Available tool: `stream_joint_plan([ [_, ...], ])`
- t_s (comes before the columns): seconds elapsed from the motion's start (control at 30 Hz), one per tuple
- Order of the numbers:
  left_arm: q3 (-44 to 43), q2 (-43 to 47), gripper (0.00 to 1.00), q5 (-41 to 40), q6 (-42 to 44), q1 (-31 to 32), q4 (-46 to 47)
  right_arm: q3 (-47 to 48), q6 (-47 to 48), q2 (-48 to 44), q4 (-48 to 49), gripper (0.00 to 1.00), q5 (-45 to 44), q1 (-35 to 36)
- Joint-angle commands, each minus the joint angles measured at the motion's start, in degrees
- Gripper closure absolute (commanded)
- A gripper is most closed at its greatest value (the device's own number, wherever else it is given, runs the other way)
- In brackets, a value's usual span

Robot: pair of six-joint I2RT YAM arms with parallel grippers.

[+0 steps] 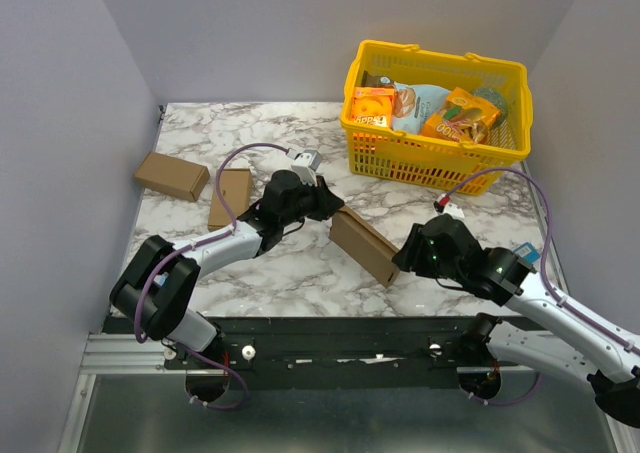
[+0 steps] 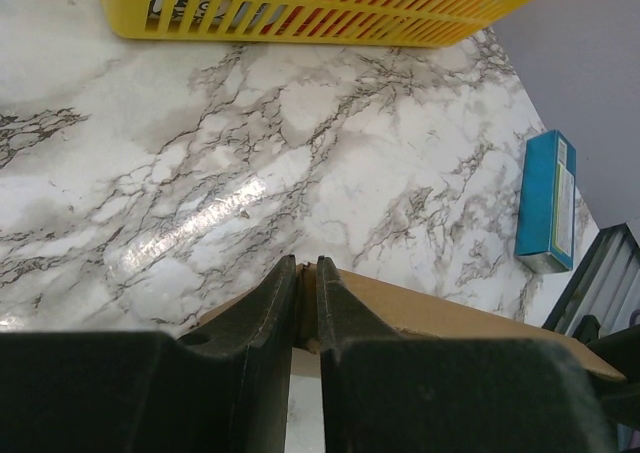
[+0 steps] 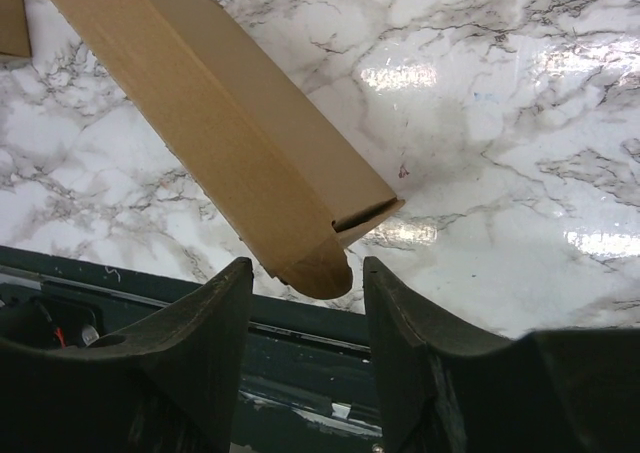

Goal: Fold the paper box

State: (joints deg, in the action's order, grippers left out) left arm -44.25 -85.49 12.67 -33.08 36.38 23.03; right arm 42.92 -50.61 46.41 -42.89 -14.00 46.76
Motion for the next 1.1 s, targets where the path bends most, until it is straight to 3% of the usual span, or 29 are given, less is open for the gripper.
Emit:
stream_joint_plan([
  [0.0, 1.36, -1.08, 0.79, -0.1, 2.32, 0.97, -10.19, 1.47, 0.42, -0.71, -0.52, 0.46, -2.44, -0.36],
  [0.37, 1.27, -1.17, 0.79, -0.01, 3.11, 1.15, -10.55, 1.55, -0.01, -1.41, 0.53, 0.59, -1.56, -0.27],
  [0.8, 1.27, -1.34, 0.8, -1.24, 7.59, 3.96, -10.81, 2.17, -0.1, -0.27, 1.76, 1.0, -1.29, -0.7],
  [1.07, 1.1, -1.61, 0.8, -2.38, 9.0, 4.84, -11.78, 1.82, -0.28, -1.5, 2.55, 1.0, 0.02, -1.85],
])
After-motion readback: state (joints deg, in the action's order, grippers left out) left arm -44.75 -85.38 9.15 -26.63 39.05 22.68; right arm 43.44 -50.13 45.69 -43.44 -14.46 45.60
